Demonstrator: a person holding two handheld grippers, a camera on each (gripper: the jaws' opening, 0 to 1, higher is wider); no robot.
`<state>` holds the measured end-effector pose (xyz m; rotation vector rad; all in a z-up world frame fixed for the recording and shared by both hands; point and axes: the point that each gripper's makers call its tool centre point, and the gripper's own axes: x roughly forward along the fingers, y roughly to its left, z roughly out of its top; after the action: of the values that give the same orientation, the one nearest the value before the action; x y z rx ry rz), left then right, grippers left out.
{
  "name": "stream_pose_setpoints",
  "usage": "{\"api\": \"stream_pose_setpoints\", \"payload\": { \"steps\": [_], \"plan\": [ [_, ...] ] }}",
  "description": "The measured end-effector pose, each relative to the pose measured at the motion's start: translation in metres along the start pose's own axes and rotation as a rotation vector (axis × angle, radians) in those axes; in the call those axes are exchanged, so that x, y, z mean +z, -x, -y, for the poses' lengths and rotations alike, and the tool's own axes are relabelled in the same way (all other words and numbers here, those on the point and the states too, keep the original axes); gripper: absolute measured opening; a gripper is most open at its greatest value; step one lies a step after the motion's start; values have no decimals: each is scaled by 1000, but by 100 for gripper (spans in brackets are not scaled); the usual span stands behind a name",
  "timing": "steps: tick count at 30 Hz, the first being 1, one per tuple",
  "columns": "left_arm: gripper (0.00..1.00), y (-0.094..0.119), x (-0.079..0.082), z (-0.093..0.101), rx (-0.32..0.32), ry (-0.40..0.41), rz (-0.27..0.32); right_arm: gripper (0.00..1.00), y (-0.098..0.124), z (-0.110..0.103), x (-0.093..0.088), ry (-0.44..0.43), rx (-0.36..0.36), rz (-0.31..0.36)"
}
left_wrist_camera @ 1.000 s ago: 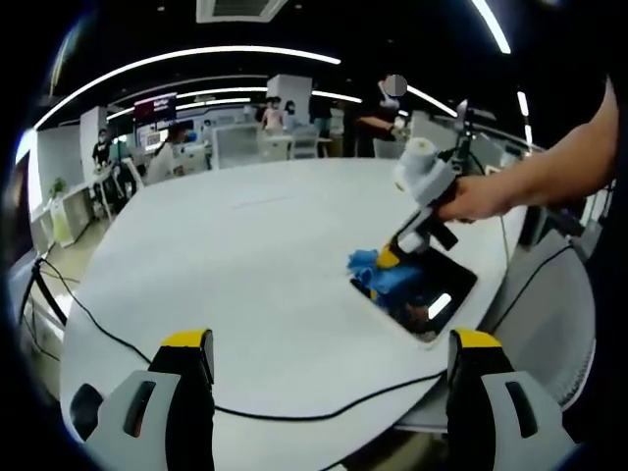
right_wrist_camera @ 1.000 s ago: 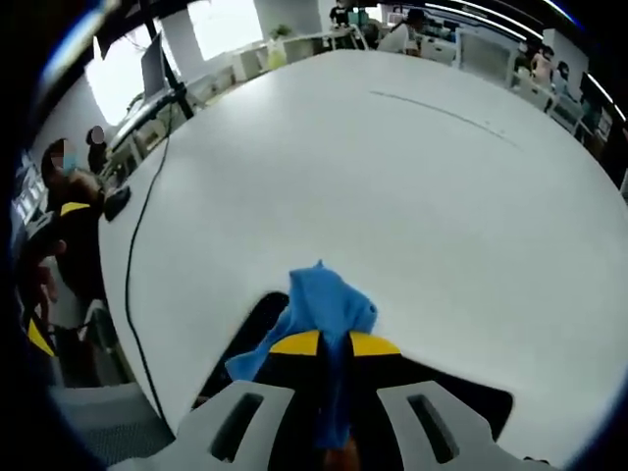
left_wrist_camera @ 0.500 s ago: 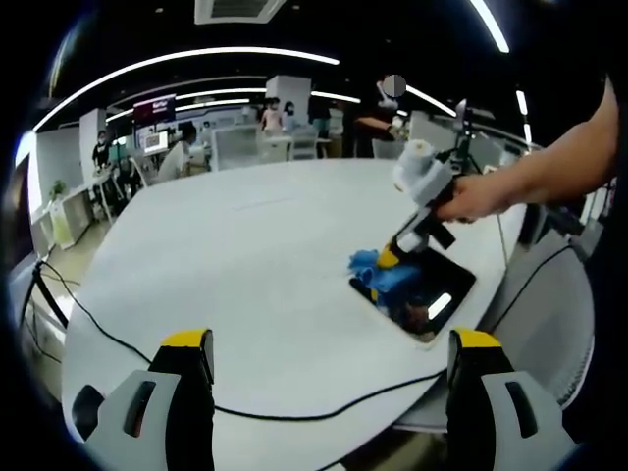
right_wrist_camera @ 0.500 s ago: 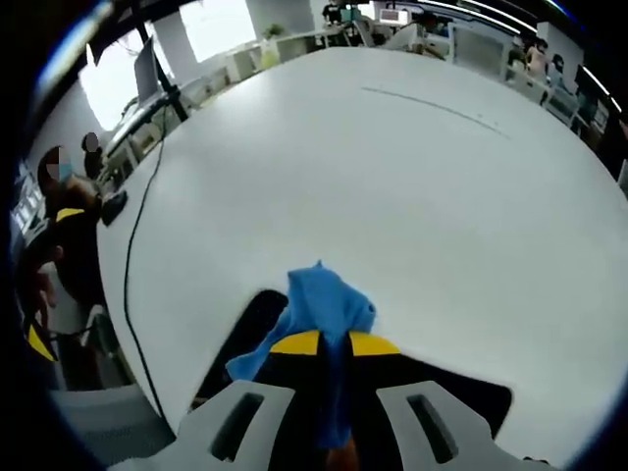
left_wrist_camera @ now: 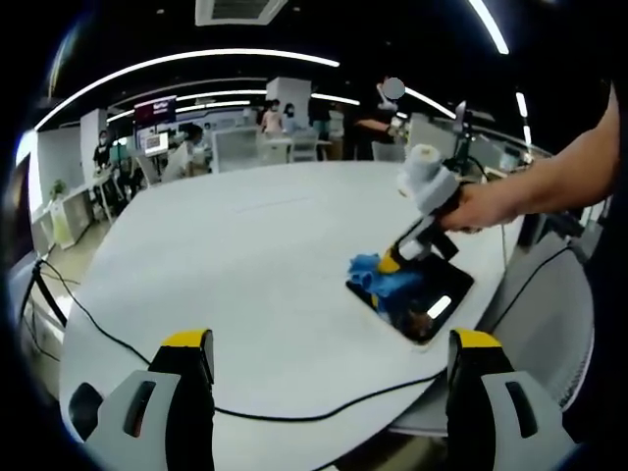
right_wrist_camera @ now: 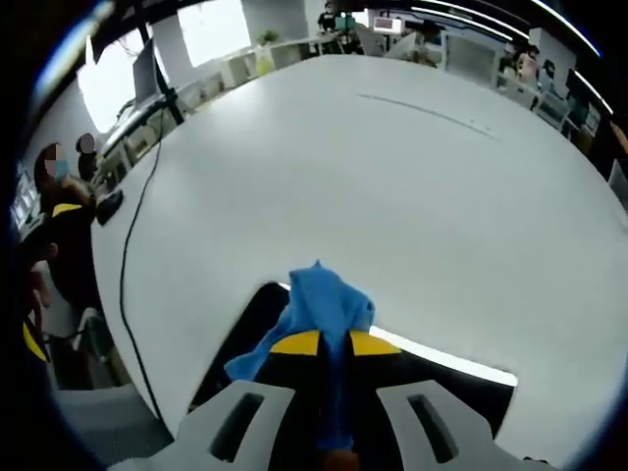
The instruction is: Wipe the mirror surface with the cleaning cloth until all visible marks leave the cleaned area.
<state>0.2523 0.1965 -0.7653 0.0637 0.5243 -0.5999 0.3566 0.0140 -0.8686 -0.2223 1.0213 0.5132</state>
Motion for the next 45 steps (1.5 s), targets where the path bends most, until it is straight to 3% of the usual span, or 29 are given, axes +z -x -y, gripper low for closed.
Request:
{"api": "stream_pose_setpoints", "payload": {
  "steps": [6,15,18,45],
  "plan": [
    [100,-2,-3,4,0,5,0,4,6,-5,-10,19,-2,5],
    [100,-4,-1,5,-2,10,4,5,16,-13,-27,-31,30,-3],
    [100,-5,1,5,-2,8,7,5,19,-16,-33,-86,41,-16],
    [100,-6,-2,5,3,0,13,5,45,-41,-77,-73,79,2]
  ]
}}
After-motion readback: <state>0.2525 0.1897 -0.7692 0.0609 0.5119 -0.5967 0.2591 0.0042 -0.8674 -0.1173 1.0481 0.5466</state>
